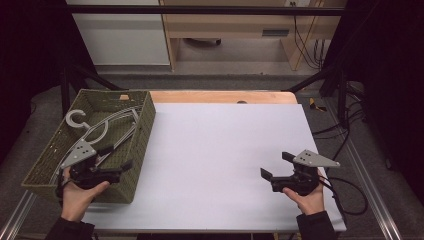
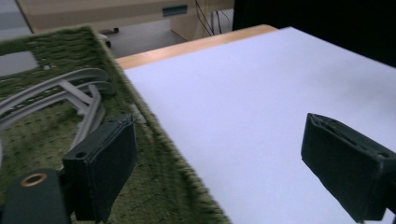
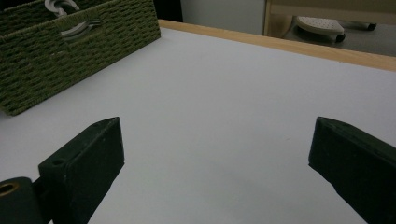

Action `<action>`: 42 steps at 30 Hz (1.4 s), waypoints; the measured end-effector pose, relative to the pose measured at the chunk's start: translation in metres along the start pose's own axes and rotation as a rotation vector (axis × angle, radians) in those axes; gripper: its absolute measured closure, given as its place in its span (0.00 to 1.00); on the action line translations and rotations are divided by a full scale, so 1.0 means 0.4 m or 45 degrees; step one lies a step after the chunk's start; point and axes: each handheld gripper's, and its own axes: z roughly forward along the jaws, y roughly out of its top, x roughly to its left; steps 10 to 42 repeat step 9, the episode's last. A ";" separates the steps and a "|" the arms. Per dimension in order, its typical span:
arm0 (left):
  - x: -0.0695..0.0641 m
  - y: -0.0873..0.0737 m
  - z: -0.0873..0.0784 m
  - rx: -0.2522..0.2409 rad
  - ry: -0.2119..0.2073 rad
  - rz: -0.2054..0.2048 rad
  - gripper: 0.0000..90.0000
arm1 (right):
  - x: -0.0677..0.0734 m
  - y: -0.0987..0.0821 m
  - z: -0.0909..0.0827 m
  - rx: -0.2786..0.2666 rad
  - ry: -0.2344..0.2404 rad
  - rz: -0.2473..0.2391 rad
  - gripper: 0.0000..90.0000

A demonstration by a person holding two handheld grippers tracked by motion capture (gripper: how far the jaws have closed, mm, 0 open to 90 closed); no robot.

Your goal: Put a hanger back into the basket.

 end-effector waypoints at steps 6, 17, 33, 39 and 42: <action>-0.030 -0.009 0.026 0.010 -0.026 0.024 0.10 | -0.003 -0.007 -0.004 -0.008 -0.003 0.012 0.04; -0.036 -0.010 0.027 0.017 -0.021 0.036 0.10 | -0.003 -0.009 -0.005 -0.005 -0.004 0.003 0.04; -0.036 -0.010 0.027 0.017 -0.021 0.036 0.10 | -0.003 -0.009 -0.005 -0.005 -0.004 0.003 0.04; -0.036 -0.010 0.027 0.017 -0.021 0.036 0.10 | -0.003 -0.009 -0.005 -0.005 -0.004 0.003 0.04; -0.036 -0.010 0.027 0.017 -0.021 0.036 0.10 | -0.003 -0.009 -0.005 -0.005 -0.004 0.003 0.04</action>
